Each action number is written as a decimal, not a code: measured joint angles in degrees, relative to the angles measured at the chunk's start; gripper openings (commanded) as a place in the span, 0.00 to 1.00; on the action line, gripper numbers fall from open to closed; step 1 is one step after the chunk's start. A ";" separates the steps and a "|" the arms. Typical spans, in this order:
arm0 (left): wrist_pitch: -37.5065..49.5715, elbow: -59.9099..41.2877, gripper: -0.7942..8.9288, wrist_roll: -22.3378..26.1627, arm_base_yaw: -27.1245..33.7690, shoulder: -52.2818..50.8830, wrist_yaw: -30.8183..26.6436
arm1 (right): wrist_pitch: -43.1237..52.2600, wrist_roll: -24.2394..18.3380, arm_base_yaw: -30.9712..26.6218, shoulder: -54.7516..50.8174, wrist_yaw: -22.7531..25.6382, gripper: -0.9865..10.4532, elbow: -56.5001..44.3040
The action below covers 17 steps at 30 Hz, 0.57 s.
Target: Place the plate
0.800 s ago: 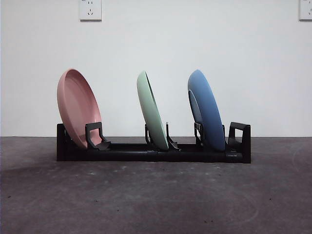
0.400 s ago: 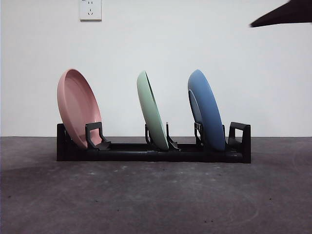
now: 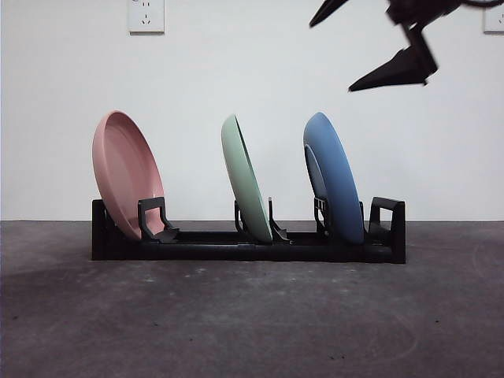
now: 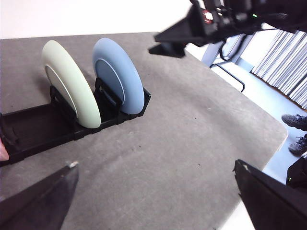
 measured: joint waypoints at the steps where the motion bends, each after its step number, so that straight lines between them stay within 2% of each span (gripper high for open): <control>1: -0.11 0.00 0.62 0.00 0.00 0.00 0.00 | 1.05 -0.26 0.00 1.29 0.26 0.55 0.61; 7: -0.33 0.00 0.62 0.00 0.00 0.00 0.00 | 6.34 -0.66 0.00 6.47 1.44 0.51 1.16; 17: -0.70 0.00 0.62 -2.08 0.00 0.00 0.02 | 7.93 -1.09 0.00 9.73 1.42 0.36 1.16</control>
